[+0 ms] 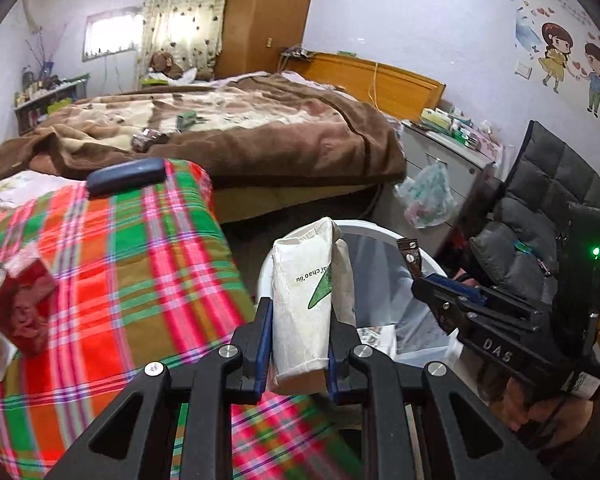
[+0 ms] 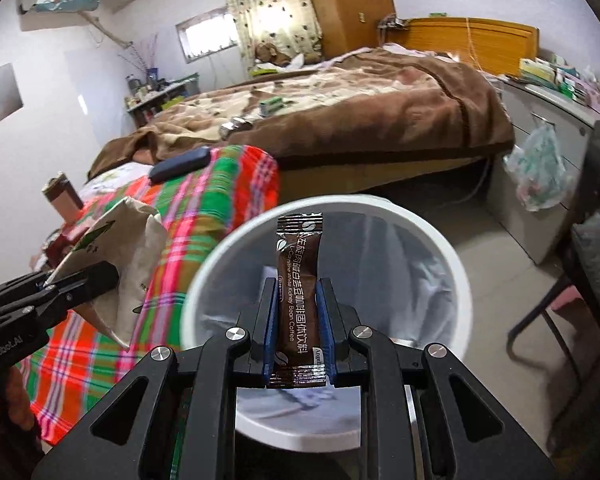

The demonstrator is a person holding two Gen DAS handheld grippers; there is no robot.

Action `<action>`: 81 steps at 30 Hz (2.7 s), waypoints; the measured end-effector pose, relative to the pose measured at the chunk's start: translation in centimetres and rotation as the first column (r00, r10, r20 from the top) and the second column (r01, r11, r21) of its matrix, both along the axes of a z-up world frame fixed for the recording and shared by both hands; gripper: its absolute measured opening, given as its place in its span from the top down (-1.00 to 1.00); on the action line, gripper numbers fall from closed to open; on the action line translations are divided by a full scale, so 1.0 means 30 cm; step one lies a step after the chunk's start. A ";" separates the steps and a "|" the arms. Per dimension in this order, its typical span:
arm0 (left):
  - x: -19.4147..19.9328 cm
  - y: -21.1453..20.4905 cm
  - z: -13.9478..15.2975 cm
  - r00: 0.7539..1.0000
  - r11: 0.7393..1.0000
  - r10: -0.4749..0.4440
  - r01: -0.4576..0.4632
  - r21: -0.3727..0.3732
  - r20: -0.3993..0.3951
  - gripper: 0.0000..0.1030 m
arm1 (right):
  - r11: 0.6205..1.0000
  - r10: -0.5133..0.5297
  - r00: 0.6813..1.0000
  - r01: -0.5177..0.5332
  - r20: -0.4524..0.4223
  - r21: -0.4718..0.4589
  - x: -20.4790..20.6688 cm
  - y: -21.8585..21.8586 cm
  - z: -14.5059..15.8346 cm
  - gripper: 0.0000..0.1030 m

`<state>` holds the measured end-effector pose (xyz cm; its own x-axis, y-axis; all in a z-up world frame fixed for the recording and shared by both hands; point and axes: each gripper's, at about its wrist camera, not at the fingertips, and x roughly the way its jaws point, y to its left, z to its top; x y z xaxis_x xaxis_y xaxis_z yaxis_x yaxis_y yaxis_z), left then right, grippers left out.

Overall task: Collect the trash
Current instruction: 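Carry the packet and paper bag over the white bin while both tools open to drop them, then move both open tools back over the plaid-covered bed, then grasp the clear plastic cup with the left tool while the right tool grasps the red drink can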

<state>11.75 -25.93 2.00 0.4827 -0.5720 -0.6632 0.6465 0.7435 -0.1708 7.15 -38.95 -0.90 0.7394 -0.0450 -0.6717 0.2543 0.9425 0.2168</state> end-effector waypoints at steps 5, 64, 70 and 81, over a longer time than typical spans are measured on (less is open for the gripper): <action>0.010 -0.091 -0.036 0.999 0.999 -0.029 0.030 0.026 -0.020 0.57 | 1.000 -0.026 0.999 0.026 -0.039 -0.004 -0.005 -0.040 -0.037 0.62; -0.087 0.610 0.017 0.917 0.918 0.396 -0.395 -0.043 0.040 -0.13 | 0.988 0.150 0.988 -0.150 0.031 -0.023 0.021 0.310 0.031 -0.02; -0.091 0.777 0.008 0.866 0.867 0.498 -0.497 -0.037 0.050 -0.14 | 0.975 0.220 0.975 -0.219 0.033 -0.024 0.053 0.407 0.028 -0.07; -0.077 1.085 -0.046 0.756 0.755 0.655 -0.655 -0.036 0.003 -0.19 | 0.945 0.326 0.945 -0.325 0.032 -0.045 0.110 0.567 0.036 -0.09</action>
<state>9.45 6.63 0.61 0.7560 -0.1324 -0.6411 0.0061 0.9807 -0.1954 10.44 -21.95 0.18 0.7437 0.1769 -0.6447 -0.0756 0.9804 0.1819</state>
